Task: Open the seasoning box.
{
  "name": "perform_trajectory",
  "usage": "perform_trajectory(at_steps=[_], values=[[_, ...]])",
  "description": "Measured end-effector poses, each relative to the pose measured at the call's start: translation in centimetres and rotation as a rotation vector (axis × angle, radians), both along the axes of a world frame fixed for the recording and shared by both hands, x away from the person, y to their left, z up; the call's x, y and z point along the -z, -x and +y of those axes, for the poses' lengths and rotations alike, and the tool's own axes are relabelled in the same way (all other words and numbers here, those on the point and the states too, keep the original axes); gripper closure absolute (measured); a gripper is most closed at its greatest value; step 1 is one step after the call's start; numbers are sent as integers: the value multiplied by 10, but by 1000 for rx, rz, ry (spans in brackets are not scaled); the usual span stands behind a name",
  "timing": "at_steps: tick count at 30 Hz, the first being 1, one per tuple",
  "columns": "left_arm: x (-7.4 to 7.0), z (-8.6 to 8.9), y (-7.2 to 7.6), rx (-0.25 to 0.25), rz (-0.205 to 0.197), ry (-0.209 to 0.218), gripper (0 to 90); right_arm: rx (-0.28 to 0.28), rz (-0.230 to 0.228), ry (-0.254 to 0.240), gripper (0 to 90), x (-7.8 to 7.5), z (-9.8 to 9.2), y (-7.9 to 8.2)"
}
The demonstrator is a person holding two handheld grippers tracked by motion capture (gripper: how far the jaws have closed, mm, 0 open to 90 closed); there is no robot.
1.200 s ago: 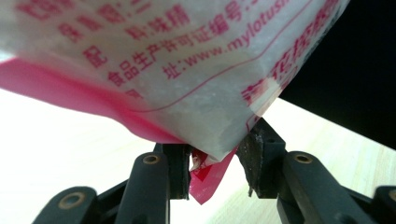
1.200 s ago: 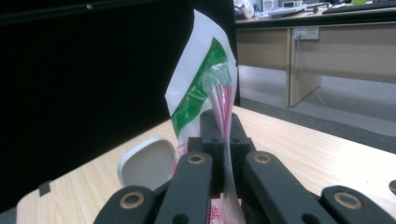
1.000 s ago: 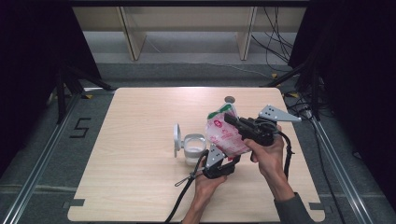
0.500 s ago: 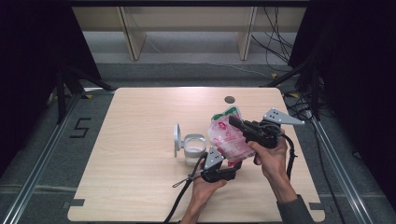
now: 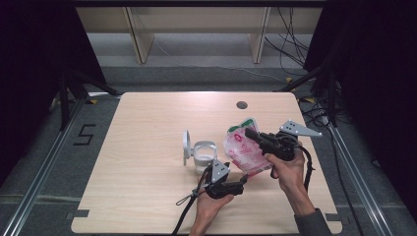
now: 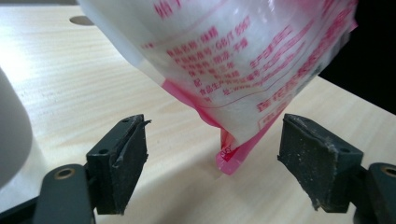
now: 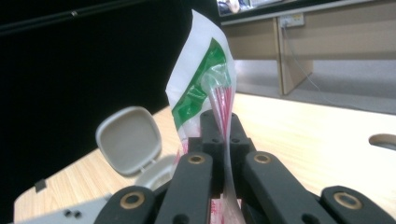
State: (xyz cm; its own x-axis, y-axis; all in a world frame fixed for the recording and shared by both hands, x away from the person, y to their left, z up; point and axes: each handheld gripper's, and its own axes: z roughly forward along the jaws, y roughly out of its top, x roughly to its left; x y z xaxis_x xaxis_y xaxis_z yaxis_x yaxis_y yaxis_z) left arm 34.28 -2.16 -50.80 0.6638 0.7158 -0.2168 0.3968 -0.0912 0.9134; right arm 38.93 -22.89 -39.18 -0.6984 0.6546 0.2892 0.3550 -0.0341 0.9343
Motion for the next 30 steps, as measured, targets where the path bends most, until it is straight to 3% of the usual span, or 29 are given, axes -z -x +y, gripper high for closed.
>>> perform_trajectory(at_steps=[2, 3, 6, 7, 10, 11, 12, 13, 14, 15, 16, 18, 21, 24, 25, 27, 30], values=[[-2, 3, 4, 9, -13, -2, 235, 10, -9, 24, 900, 5, -5, 0], [-3, 4, 6, 11, -20, -6, 235, 17, 19, 7, 900, 7, -6, 2], [-3, 6, 9, 16, -32, -12, 238, 26, -5, 26, 900, 8, -16, 3], [-2, 6, 9, 21, -26, -3, 238, 22, 15, -8, 900, 9, -17, 7], [0, 8, 10, 38, -14, 0, 239, 22, 10, -6, 900, 11, -26, 12], [0, 8, 10, 37, -19, 0, 239, 32, 29, -16, 900, 10, -28, 15], [-1, 8, 12, 33, -21, 9, 239, 27, -3, -17, 900, 12, -32, 16], [-1, 10, 12, 43, -28, -8, 240, 32, 27, -21, 900, 12, -34, 21], [-1, 12, 10, 54, -44, -8, 240, 35, -12, -22, 900, 14, -36, 21], [-2, 12, 12, 32, -29, 0, 239, 30, 25, -14, 900, 13, -39, 27], [-2, 14, 13, 29, -25, 1, 239, 34, -4, -9, 900, 15, -42, 27], [-3, 18, 12, 44, -49, -12, 239, 39, 1, -7, 900, 17, -51, 32], [-3, 20, 13, 18, -25, 20, 240, 74, 16, -12, 900, 21, -61, 37], [-1, 21, 12, 27, -26, 19, 239, 88, 1, -30, 900, 26, -68, 37], [-1, 22, 12, 21, -23, 6, 240, 99, 33, -40, 900, 28, -73, 39], [-1, 22, 12, 25, -25, 11, 239, 107, 32, -46, 900, 30, -74, 39], [-2, 23, 13, 36, -32, 4, 239, 120, 30, -13, 900, 32, -81, 40]])
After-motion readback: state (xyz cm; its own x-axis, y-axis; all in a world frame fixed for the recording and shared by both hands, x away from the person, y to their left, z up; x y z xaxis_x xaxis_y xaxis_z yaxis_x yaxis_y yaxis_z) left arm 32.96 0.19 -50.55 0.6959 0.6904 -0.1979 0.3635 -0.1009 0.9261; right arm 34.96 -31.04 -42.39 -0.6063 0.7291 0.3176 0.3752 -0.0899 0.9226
